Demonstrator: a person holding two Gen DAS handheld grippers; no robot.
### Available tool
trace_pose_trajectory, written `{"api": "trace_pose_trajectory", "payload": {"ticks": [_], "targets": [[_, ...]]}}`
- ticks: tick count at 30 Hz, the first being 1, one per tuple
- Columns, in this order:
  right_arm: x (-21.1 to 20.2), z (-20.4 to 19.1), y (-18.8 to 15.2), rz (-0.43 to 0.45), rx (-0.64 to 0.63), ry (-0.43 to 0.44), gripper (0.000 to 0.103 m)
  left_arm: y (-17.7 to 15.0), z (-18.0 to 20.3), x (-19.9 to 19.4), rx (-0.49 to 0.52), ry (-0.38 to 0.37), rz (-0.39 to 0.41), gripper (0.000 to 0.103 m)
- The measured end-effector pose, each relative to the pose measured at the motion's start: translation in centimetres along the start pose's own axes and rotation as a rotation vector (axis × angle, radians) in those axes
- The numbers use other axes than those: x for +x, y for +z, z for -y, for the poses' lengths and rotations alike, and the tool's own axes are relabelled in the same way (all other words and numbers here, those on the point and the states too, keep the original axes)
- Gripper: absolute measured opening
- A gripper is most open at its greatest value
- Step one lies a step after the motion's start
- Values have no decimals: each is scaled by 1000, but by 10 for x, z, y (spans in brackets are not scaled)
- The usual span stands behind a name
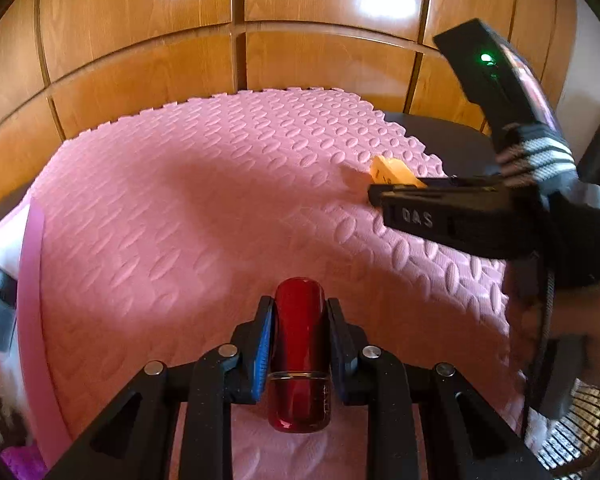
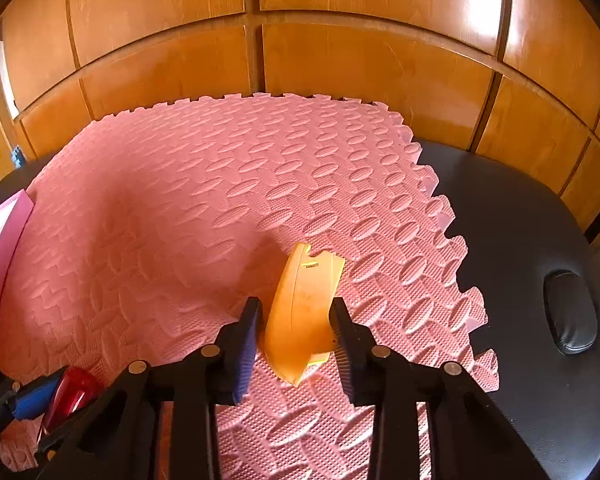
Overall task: Organize rigid objects
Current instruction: 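Grasp the yellow-orange plastic piece with the right gripper while the left gripper holds the red cylinder, then carry the red cylinder into the tray and open the left gripper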
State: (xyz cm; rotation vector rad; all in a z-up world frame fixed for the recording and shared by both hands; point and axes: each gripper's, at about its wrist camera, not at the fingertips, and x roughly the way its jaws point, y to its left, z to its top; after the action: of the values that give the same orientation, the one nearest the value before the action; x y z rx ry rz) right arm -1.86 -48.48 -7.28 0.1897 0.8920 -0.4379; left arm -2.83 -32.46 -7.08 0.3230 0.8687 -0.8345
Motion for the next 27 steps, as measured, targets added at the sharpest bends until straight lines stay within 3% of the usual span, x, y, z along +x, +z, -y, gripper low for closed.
{"api": "trace_pose_trajectory", "payload": {"ticks": [27], "targets": [[-1,-2,0,5,-9,-11,34,2,-14,-88,-39,-7,122,25]]}}
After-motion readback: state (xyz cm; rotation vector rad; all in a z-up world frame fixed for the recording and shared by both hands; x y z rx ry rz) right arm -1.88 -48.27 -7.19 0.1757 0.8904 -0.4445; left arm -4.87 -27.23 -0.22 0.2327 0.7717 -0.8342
